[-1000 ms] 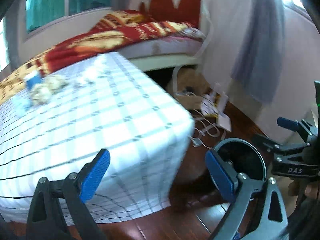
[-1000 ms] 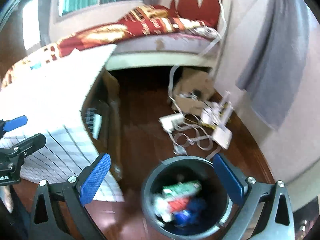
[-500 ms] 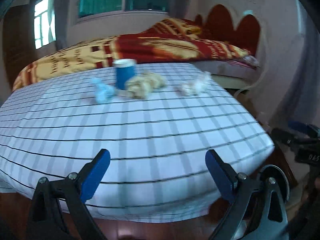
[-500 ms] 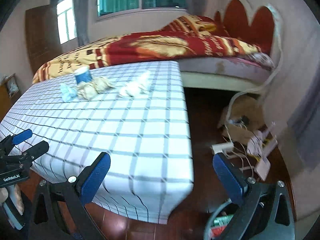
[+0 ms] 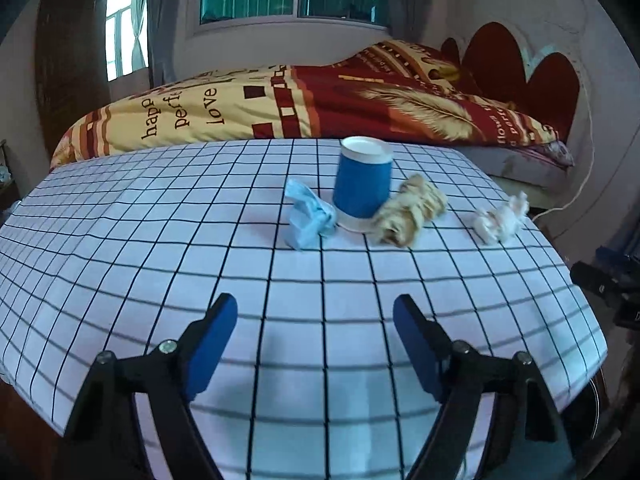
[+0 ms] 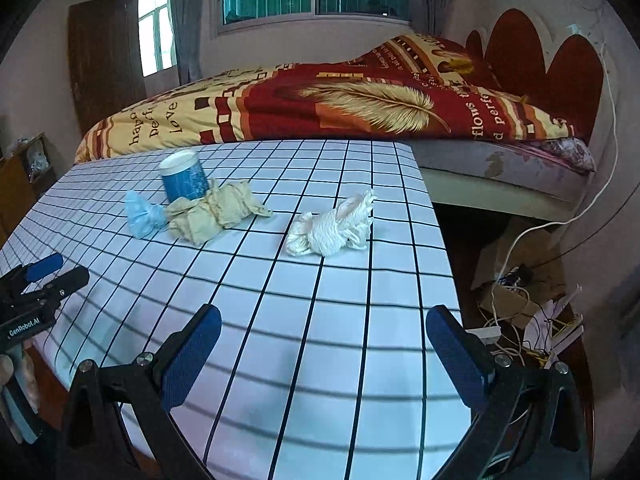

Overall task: Collect trash
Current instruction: 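Swing both open tools back to the table, then grasp the light-blue wrapper with the left tool while the right tool grasps the tan paper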

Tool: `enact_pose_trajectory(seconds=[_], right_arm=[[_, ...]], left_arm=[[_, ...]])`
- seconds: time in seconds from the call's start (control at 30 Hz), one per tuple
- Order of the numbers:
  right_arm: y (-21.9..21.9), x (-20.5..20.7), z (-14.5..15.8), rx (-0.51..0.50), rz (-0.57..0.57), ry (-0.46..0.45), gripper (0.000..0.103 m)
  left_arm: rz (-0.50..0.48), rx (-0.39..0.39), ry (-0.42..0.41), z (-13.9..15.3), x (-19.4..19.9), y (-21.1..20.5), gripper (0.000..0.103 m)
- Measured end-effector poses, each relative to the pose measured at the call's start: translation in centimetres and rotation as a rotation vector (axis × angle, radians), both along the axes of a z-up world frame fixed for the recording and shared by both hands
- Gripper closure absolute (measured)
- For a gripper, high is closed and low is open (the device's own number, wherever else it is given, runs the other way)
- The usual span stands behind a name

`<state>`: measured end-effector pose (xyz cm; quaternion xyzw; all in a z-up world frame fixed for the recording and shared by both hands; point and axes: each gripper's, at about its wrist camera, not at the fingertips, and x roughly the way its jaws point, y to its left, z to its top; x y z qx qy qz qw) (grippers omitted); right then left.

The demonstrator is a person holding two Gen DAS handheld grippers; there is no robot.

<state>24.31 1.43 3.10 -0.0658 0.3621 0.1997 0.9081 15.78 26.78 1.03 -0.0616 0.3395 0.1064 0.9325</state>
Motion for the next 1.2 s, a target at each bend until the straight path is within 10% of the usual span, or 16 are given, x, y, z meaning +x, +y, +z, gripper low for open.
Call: enact_pose_trajectory(seconds=[0.93, 1.2], right_arm=[[4.4, 6.4, -2.0, 0.001, 0.075, 0.03, 0.007], [9.3, 7.4, -1.9, 0.016, 0.146, 0.041, 0.008]], left_arm=[[-0.001, -0.071, 0.038, -1.7, 7.4, 2.4, 0.031], [-0.04, -0.113, 0.089, -2.5, 9.8, 3.1, 0.059]])
